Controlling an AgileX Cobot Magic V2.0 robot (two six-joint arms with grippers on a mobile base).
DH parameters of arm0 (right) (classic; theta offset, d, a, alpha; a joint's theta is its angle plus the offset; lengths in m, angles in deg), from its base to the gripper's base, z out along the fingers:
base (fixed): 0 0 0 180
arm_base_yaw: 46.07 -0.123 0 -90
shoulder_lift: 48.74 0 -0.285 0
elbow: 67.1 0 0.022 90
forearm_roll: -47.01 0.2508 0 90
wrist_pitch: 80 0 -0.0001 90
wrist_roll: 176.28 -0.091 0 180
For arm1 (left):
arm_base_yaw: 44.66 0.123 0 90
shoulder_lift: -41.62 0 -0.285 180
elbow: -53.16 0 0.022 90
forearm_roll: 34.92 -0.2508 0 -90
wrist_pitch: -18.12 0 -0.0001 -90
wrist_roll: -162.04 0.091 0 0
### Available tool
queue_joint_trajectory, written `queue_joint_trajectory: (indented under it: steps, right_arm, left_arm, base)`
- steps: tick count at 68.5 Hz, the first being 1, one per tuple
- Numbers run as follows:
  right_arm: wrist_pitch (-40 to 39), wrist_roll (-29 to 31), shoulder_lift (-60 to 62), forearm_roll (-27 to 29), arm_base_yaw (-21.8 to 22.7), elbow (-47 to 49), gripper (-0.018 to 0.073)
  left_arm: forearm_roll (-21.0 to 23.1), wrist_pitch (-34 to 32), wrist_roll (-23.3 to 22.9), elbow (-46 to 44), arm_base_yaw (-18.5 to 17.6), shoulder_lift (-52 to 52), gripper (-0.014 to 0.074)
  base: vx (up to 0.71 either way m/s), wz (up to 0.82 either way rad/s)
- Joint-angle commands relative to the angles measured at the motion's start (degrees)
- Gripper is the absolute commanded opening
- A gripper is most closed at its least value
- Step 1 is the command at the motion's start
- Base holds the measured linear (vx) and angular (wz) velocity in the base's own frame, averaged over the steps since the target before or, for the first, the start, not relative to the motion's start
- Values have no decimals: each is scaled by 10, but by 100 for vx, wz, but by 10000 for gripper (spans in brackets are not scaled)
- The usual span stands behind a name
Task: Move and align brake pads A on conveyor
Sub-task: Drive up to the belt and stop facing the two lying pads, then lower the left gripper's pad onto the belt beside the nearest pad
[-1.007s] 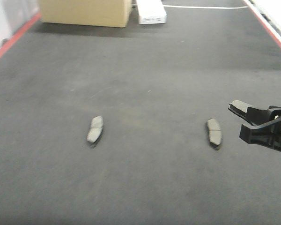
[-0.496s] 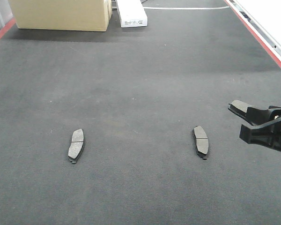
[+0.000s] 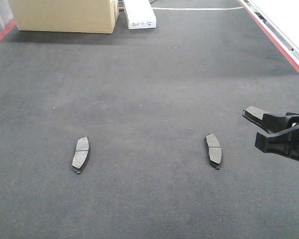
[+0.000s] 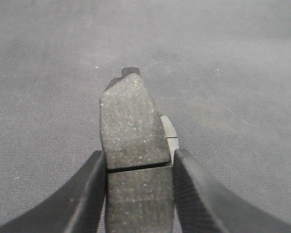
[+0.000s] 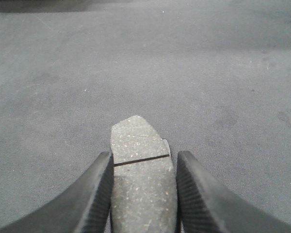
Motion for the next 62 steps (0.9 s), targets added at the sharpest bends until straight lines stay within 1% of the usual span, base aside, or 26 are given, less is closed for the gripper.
queue_joint_trajectory:
  steps: [1,42,55,59,62]
  right_arm:
    - [-39,1,7,-24,1,17,49]
    - [-39,1,7,-24,1,17,49]
    - [-39,1,7,-24,1,17,49]
    - [-39,1,7,-24,1,17,49]
    - [-39,1,7,-24,1,17,49]
  left_arm:
    - [-8,-47,-2,-16,-3,3,118]
    - [-7,-56,-3,-15,-3,3,118]
    - [21,-70,0,-17,-3,-7,125]
    - [33,-81,15,-20,-3,-22,129]
    - [54,-90,35,-26,-3,-38,130]
  base:
    - [0,0]
    - [0,0]
    - [0,0]
    - [0,0]
    - [0,0]
